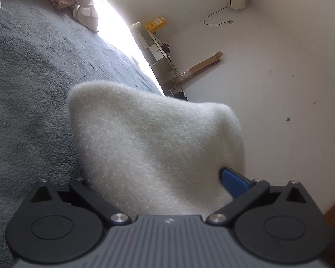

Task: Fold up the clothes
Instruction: 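Hold the lifted folded sweater up with both grippers, rolling them sideways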

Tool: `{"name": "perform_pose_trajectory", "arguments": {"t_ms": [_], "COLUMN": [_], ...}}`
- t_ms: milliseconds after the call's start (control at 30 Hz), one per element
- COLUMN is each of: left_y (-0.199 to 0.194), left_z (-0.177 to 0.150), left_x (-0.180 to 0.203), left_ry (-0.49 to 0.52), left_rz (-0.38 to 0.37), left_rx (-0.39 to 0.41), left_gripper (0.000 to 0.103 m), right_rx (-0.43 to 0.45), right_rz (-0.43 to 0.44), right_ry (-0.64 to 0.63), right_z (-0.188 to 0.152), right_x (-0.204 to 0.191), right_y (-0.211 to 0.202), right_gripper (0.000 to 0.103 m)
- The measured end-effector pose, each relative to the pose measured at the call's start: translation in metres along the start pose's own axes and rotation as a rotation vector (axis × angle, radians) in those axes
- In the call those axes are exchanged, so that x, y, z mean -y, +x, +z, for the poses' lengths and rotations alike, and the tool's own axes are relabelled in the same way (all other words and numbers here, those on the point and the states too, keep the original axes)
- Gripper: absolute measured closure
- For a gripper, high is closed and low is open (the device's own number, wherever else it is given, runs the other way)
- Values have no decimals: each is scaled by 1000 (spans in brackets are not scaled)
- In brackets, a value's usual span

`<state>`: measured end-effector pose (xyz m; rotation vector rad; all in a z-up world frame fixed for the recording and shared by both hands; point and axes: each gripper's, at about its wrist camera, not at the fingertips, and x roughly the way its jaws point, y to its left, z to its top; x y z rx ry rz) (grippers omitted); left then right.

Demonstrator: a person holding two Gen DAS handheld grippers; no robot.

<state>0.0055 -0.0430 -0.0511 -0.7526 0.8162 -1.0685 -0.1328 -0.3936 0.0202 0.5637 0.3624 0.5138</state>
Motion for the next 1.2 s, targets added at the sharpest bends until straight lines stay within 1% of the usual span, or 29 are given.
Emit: {"name": "perform_pose_trajectory", "arguments": {"t_ms": [133,200,267,367,500,567,633,700,800,867,967,1100,1167,1200], "left_y": [8,13,18,29,34,36,38,40,42,42,41,40,41,42], "left_z": [3,5,6,5,-2,-5,-9,-14,-18,-19,-19,-19,-18,-18], "left_x": [-7,-9,-12,-19,-19,-19,-19,-15,-9,-9,-9,-9,-11,-11], "left_ry": [-16,-31,-56,-92,-41,-16,12,64,117,118,119,122,123,126], "left_rz": [-54,-88,-117,-154,-146,-142,-136,-109,-78,-83,-89,-98,-103,-100], "left_rx": [-13,-24,-21,-14,-31,-40,-48,-54,-67,-68,-69,-66,-62,-61], "left_gripper": [0,0,0,0,0,0,1,2,2,2,2,2,2,2], "right_rx": [63,79,93,110,116,94,62,29,-22,-56,-114,-198,-242,-267], "right_rz": [40,59,84,115,130,103,60,22,-12,-34,-67,-67,-51,-42], "right_ry": [-62,-99,-105,-76,-19,22,89,163,217,254,295,344,373,397], "right_z": [-5,-4,-3,-2,1,3,5,8,11,13,15,16,16,14], "right_x": [-1,-2,1,9,20,24,31,38,41,44,44,38,40,41], "right_y": [-11,-15,-19,-24,-24,-17,-9,-2,-1,0,-2,-5,2,9], "right_gripper": [44,44,44,44,44,43,41,38,35,32,31,29,24,23]}}
